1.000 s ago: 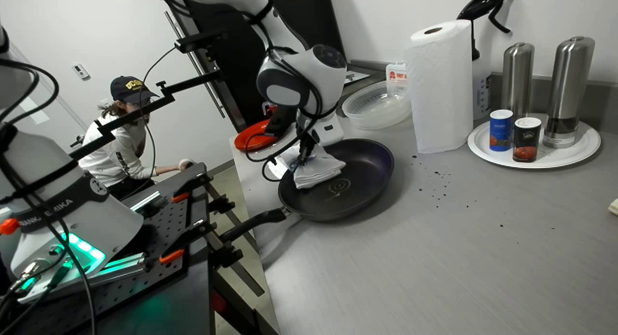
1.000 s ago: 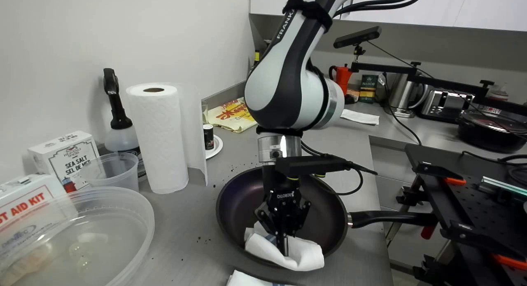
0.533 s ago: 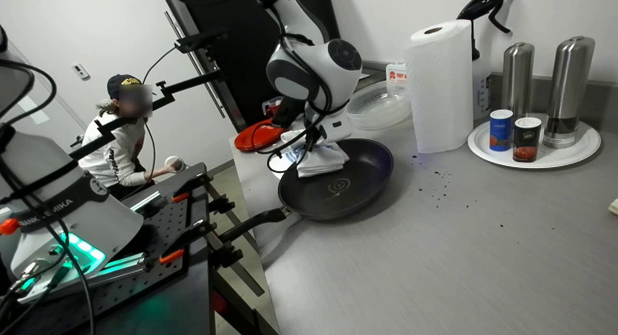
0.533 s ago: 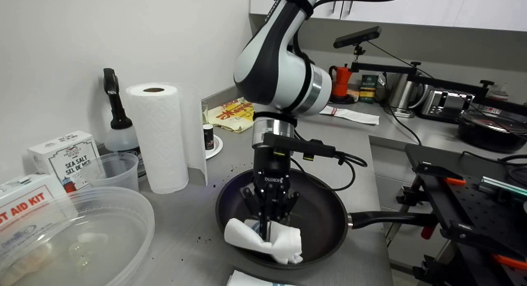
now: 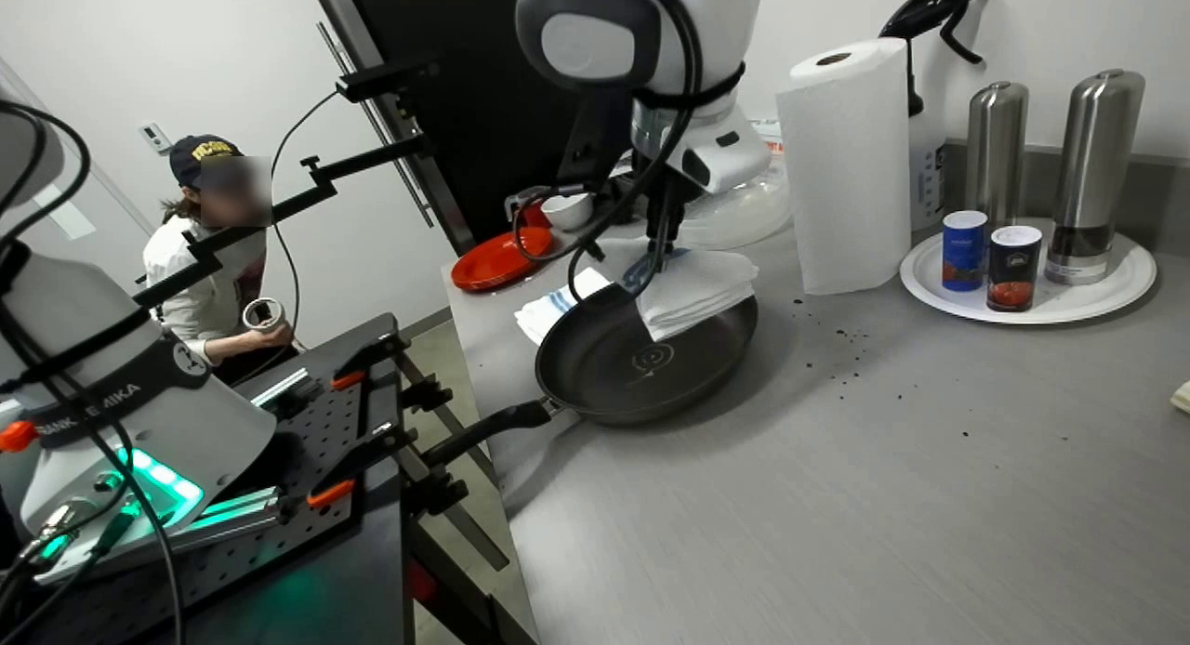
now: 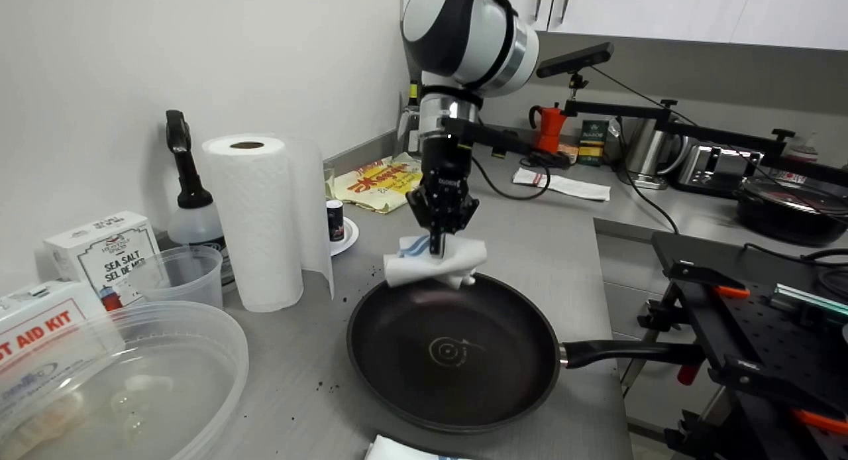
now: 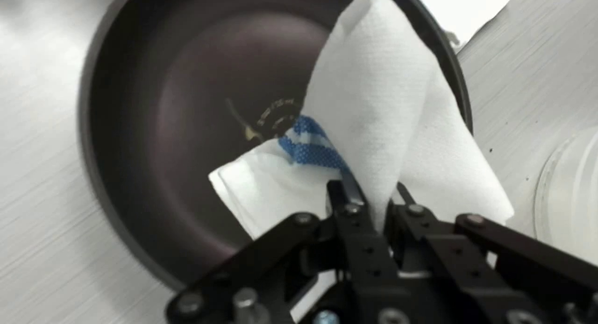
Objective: Wipe the pan with a towel
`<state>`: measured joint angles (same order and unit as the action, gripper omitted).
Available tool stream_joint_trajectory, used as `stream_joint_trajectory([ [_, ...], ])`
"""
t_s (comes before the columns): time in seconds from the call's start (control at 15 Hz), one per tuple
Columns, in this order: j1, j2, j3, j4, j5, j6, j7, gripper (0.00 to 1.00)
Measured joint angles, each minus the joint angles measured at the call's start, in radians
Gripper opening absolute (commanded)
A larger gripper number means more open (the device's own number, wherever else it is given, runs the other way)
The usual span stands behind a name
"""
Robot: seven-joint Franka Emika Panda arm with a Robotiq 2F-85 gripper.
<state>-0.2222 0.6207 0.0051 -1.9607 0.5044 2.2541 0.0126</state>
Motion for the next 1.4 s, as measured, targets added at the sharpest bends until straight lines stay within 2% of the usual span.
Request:
stream_joint_trajectory([
  [0.13, -0.003, -0.061, -0.059, -0.007, -0.074, 0.018, 0.0, 0.03],
  [0.33, -0.012, -0.126, -0.131, -0.022, -0.166, 0.112, -0.006, 0.03],
  [0.6, -0.025, -0.14, -0.192, -0.053, -0.25, 0.346, -0.011, 0.03],
  [0.8, -0.031, -0.11, -0.227, -0.095, -0.286, 0.564, -0.004, 0.03],
  [1.0, -0.031, -0.055, -0.25, -0.123, -0.296, 0.71, 0.016, 0.03],
  [1.4, -0.03, 0.072, -0.247, -0.129, -0.296, 0.833, 0.091, 0.03],
])
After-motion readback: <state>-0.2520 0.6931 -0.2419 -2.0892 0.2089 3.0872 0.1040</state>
